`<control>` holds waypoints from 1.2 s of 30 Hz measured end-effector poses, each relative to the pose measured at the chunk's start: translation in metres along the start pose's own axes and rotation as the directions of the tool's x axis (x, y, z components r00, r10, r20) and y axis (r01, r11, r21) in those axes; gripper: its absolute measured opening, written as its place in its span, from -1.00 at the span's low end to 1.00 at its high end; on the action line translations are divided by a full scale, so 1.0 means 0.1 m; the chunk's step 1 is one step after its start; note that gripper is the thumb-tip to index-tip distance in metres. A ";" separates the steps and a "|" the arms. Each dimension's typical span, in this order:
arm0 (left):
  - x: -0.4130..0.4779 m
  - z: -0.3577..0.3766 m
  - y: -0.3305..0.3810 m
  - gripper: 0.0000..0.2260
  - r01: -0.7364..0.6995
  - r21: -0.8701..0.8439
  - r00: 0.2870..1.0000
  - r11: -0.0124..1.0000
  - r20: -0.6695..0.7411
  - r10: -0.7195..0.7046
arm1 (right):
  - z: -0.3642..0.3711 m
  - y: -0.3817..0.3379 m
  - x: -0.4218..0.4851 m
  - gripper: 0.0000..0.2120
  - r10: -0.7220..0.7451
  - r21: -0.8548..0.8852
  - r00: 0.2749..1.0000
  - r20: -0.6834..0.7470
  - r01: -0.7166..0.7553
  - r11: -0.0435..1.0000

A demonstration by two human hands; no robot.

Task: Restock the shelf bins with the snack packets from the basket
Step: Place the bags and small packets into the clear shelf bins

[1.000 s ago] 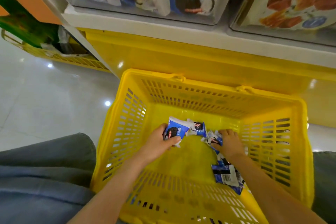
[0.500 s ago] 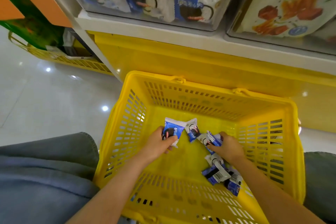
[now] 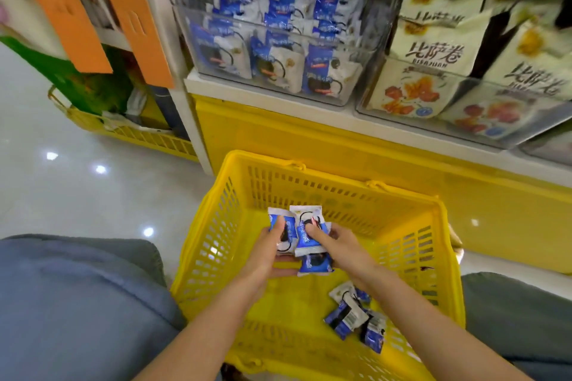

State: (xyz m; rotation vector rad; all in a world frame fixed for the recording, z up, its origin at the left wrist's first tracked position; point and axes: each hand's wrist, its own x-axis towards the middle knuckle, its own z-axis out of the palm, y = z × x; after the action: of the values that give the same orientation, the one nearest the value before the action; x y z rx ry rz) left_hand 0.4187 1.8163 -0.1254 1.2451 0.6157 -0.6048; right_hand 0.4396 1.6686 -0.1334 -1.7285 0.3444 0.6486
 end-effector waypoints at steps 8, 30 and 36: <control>-0.24 -0.08 0.19 -0.63 -0.106 -0.103 0.994 0.989 -0.037 0.103 | 0.09 -0.42 -0.42 -0.68 -0.141 -0.095 0.974 0.175 0.159 0.983; -0.51 -0.65 1.71 -0.65 -0.568 0.134 0.823 0.812 0.076 0.563 | -0.22 -2.85 -0.63 -0.90 -0.541 -0.116 0.784 -0.303 0.533 0.838; -0.51 -0.71 2.03 -0.69 -0.678 0.139 0.734 0.722 0.081 0.674 | -0.13 -3.41 0.00 -0.87 -0.542 -0.278 0.718 -0.437 0.465 0.841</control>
State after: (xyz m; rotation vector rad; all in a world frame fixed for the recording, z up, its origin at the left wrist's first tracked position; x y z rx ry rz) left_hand 0.5209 1.9328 0.0317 1.4969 0.0498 -0.0413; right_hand 0.6301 1.7445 0.1399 -2.0128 0.1585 -0.2014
